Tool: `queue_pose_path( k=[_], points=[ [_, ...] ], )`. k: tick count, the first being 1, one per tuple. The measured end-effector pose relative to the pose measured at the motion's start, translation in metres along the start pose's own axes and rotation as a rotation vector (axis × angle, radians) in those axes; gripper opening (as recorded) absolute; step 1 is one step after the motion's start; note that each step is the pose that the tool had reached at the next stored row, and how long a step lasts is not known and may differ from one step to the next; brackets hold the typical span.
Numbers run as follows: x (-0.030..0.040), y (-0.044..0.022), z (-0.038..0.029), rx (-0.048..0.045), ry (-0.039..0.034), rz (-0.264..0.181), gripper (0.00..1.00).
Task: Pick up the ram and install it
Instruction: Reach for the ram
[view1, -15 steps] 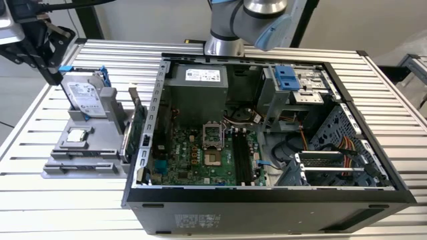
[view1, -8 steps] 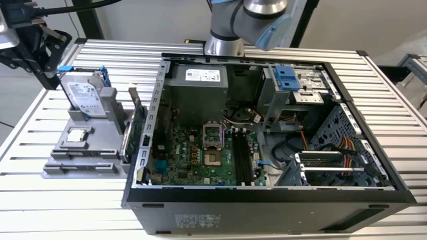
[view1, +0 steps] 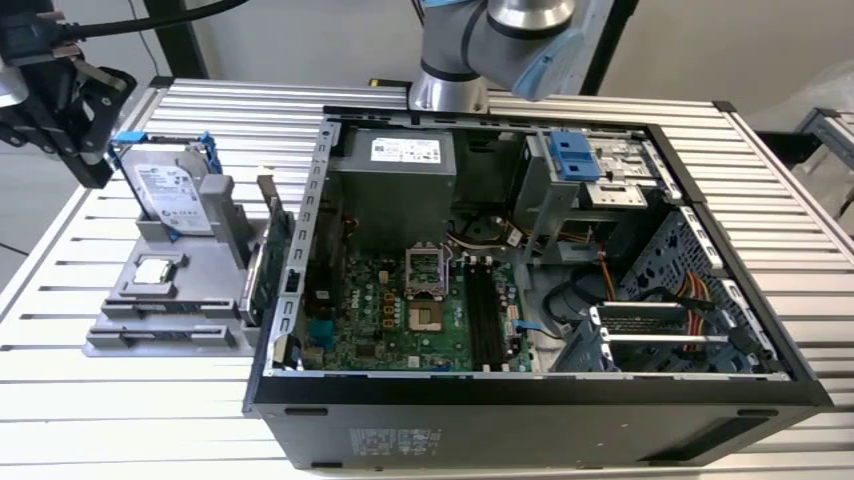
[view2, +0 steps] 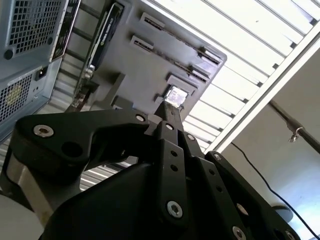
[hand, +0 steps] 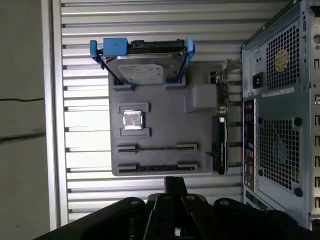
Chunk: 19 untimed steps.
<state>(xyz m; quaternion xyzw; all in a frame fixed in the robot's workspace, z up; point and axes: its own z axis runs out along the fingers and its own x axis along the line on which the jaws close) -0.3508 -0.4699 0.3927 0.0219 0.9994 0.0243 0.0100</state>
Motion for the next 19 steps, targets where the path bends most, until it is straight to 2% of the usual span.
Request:
queue_pose_path(
  k=[7, 19],
  points=[
    [0.0005, -0.0063, -0.0003, -0.0003, 0.0005, -0.011, 0.0],
    [0.0015, -0.0069, -0.0003, -0.0004, 0.0006, -0.015, 0.0]
  ],
)
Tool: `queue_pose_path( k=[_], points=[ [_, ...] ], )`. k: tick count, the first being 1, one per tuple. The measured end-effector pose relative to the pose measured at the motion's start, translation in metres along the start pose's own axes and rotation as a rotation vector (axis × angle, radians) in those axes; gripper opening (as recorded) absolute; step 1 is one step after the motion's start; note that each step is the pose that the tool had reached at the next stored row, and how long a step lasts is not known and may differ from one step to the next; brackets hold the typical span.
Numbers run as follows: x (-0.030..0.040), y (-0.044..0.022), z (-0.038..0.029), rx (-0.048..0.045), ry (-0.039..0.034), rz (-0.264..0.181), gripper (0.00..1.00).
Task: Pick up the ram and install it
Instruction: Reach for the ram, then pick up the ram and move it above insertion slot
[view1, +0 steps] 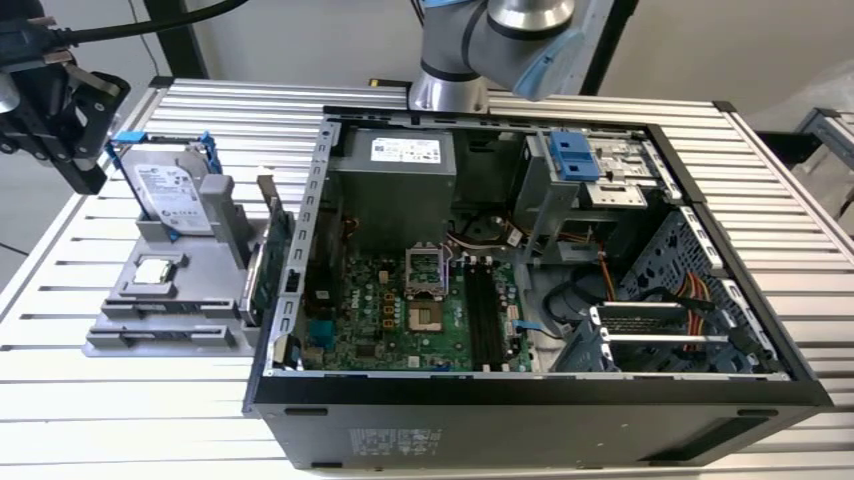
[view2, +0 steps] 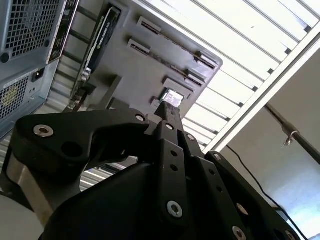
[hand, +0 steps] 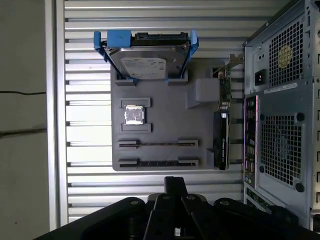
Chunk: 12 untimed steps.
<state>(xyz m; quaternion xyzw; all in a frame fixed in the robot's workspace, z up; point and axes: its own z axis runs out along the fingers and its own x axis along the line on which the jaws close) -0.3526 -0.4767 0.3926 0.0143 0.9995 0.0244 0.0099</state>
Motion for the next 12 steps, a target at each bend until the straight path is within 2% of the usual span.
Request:
queue_pose_path(
  k=[12],
  points=[
    [0.0001, 0.0, 0.0, -0.0003, 0.001, -0.019, 0.0]
  ],
)
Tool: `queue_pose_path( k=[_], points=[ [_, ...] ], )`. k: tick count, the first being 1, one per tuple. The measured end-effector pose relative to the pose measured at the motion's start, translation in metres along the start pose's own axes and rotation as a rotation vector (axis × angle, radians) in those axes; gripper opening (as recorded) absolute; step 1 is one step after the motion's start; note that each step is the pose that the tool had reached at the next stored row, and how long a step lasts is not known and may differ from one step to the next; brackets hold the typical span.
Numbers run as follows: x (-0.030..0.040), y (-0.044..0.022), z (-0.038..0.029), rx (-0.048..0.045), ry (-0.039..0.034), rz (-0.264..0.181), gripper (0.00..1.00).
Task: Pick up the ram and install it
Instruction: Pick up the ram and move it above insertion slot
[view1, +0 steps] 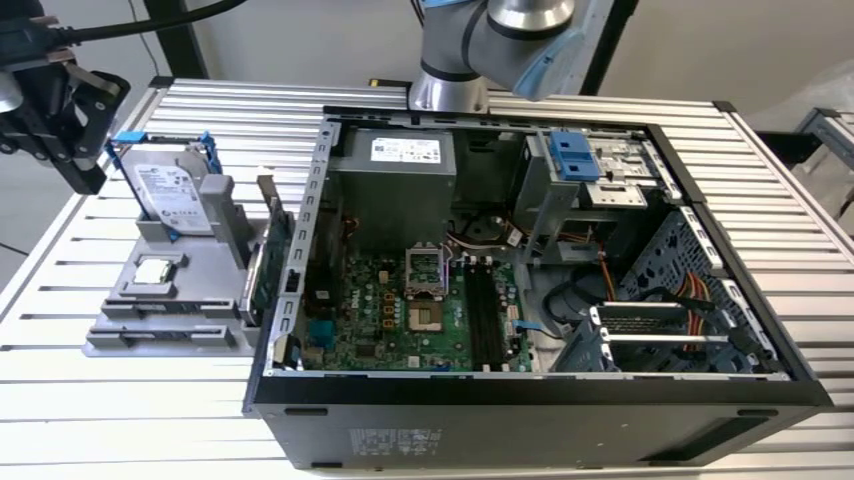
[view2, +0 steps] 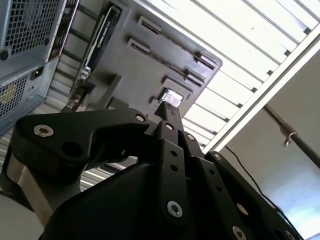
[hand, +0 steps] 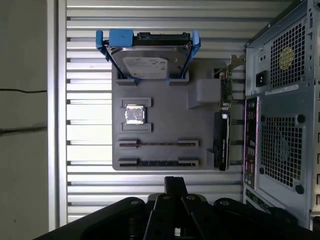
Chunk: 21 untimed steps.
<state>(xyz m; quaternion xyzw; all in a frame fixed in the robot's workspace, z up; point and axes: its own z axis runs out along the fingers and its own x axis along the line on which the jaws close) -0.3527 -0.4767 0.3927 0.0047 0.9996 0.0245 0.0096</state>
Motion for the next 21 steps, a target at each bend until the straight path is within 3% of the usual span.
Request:
queue_pose_path(
  k=[21],
  points=[
    [0.0001, 0.0, 0.0, -0.0017, 0.0043, -0.087, 0.0]
  ],
)
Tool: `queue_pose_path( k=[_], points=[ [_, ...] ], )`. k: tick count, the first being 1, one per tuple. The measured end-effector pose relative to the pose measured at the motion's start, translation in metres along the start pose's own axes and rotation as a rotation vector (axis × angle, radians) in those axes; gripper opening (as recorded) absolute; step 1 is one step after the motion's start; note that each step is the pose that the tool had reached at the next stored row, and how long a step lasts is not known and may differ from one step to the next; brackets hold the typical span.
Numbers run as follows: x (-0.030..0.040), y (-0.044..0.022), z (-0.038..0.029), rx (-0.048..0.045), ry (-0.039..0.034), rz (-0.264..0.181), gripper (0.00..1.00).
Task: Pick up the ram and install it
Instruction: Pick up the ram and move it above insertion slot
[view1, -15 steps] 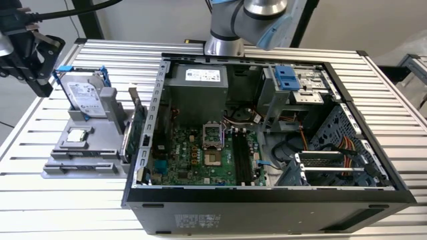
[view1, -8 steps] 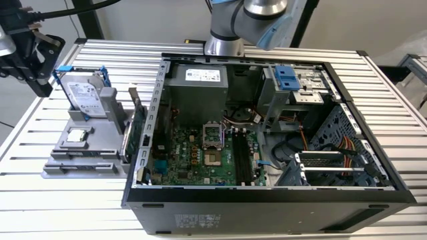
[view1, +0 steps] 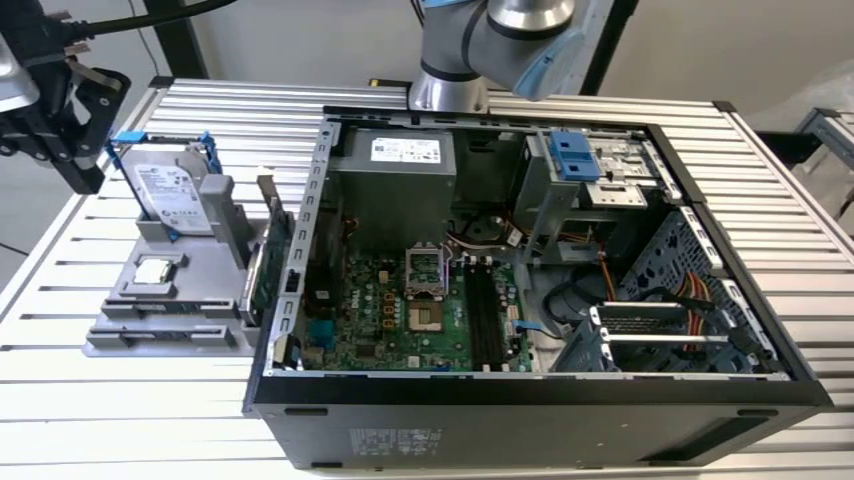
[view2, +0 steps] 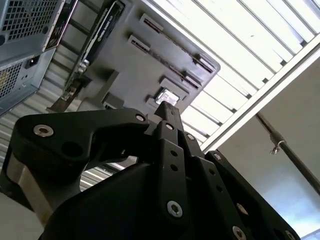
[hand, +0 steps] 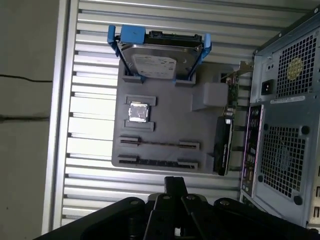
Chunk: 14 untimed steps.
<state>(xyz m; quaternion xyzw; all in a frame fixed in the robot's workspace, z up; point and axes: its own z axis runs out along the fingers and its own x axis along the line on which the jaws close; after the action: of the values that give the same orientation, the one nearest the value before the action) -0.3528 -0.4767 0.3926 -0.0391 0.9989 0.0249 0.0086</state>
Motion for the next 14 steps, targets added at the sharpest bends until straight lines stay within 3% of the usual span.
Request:
queue_pose_path(
  k=[14],
  points=[
    [0.0001, 0.0, -0.0001, -0.0017, 0.0049, -0.095, 0.0]
  ],
)
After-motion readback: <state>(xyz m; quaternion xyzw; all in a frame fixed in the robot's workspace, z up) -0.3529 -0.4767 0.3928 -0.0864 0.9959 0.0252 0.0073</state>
